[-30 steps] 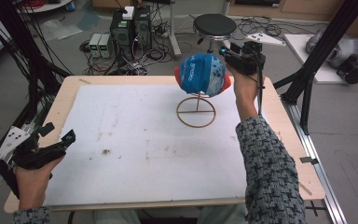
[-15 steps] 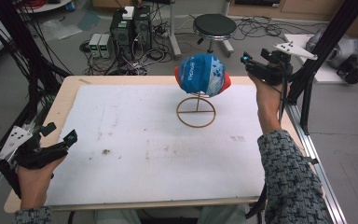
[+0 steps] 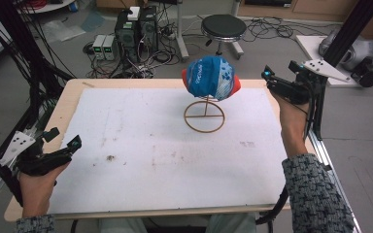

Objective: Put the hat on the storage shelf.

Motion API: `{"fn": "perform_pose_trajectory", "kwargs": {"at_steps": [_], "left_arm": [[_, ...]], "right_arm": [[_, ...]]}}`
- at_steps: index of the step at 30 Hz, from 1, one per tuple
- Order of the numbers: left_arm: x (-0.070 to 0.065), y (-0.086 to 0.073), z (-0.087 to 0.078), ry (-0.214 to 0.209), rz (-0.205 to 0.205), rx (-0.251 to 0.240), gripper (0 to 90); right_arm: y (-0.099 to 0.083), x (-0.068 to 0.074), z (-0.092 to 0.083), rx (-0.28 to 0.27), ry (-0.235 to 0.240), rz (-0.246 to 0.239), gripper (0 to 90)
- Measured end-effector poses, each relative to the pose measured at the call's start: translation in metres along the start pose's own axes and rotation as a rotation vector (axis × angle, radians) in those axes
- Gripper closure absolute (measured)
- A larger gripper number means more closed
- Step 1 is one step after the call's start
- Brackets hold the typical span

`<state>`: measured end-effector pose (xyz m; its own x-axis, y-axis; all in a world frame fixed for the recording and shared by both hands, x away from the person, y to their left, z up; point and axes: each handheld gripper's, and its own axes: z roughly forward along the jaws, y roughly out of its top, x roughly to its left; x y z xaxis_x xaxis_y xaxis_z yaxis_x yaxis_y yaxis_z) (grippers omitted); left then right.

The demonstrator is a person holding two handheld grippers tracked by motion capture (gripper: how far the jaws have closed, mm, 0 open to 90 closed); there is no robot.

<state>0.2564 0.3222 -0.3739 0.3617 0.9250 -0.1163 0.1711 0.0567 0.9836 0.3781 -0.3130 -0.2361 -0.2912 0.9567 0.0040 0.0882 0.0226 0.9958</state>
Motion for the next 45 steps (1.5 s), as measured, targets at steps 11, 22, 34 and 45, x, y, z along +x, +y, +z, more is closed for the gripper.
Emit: {"fn": "perform_pose_trajectory", "kwargs": {"at_steps": [11,22,34,45], "left_arm": [[-0.001,-0.001,0.002,-0.003,0.002,0.006,14.6],[-0.002,-0.002,0.003,-0.002,0.004,0.012,14.6],[-0.004,-0.005,0.006,-0.006,0.012,0.021,14.6],[-0.002,-0.008,0.006,0.000,0.012,0.027,14.6]], "right_arm": [[-0.025,0.002,-0.027,-0.021,0.024,0.014,12.8],[-0.067,0.001,-0.041,-0.032,0.043,0.027,12.6],[-0.107,0.016,-0.050,-0.008,0.081,0.008,12.0],[-0.155,0.027,-0.055,0.051,0.109,0.020,12.0]]}}
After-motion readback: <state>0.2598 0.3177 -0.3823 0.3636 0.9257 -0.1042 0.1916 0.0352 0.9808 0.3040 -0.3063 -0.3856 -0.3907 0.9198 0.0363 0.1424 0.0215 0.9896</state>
